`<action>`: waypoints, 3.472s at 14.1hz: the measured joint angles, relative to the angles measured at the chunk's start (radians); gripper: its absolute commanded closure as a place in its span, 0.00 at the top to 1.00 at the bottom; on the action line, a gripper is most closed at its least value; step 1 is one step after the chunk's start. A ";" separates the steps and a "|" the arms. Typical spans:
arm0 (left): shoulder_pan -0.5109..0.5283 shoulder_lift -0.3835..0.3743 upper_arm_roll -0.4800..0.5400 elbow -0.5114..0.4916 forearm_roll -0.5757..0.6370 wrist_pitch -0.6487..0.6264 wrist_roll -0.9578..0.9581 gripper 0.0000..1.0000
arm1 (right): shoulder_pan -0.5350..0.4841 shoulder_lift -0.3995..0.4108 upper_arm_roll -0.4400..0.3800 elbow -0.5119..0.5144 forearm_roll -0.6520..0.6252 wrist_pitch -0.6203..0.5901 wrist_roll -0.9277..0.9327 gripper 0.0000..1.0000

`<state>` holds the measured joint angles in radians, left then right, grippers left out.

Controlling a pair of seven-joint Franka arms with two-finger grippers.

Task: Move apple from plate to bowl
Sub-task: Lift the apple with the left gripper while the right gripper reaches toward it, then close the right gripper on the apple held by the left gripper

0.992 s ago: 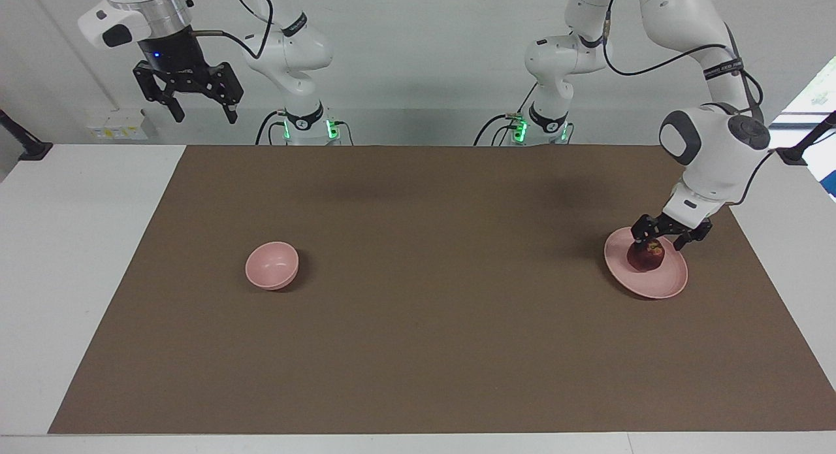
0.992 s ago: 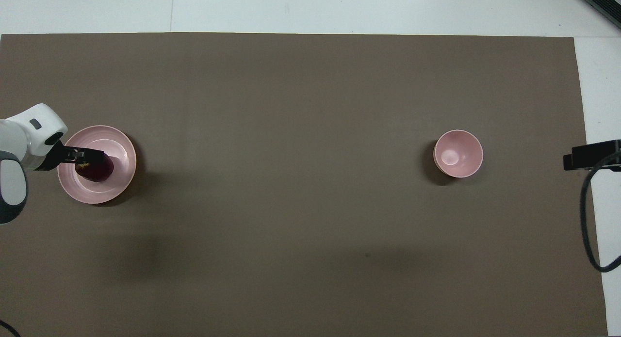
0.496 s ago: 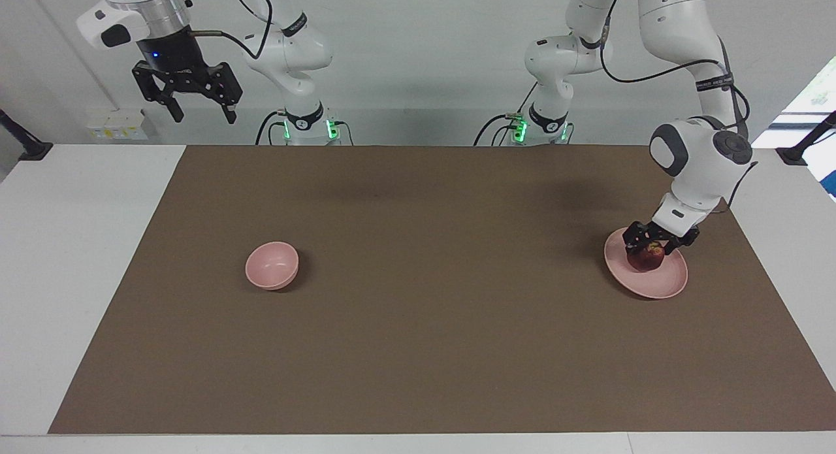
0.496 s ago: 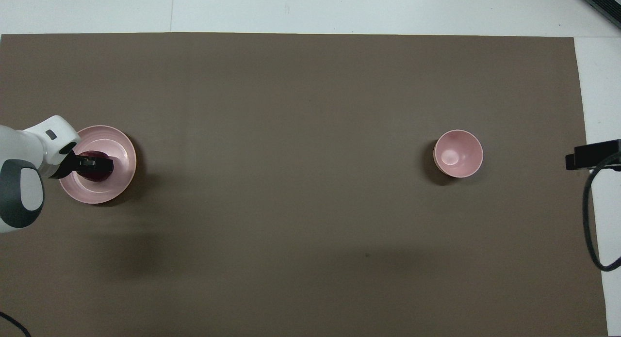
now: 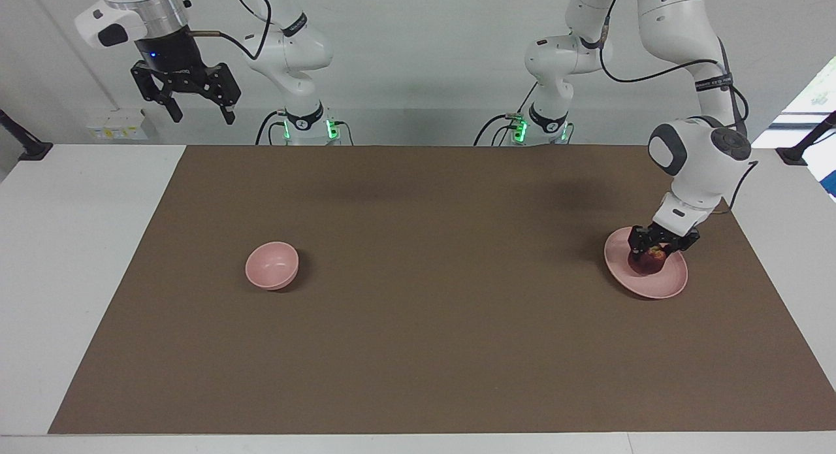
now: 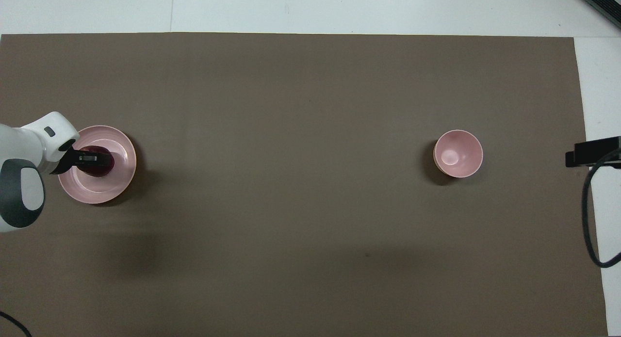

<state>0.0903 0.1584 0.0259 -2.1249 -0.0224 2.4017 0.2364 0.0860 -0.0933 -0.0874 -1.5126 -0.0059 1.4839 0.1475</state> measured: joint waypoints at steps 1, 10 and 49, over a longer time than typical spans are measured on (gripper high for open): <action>-0.002 -0.008 -0.001 0.001 0.000 0.000 0.000 0.00 | 0.003 0.001 0.002 -0.006 0.000 0.016 0.056 1.00; -0.184 -0.186 -0.025 0.004 -0.066 -0.124 -0.076 0.00 | 0.093 0.026 0.009 -0.140 0.105 0.095 0.264 1.00; -0.793 -0.172 -0.191 0.118 -0.416 0.373 -0.830 0.00 | 0.065 0.099 0.004 -0.389 1.006 0.183 0.983 1.00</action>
<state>-0.7031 -0.0139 -0.1649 -2.0069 -0.4379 2.7745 -0.5936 0.1506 0.0058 -0.0836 -1.9016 0.9999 1.6670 1.1303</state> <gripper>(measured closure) 0.330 0.000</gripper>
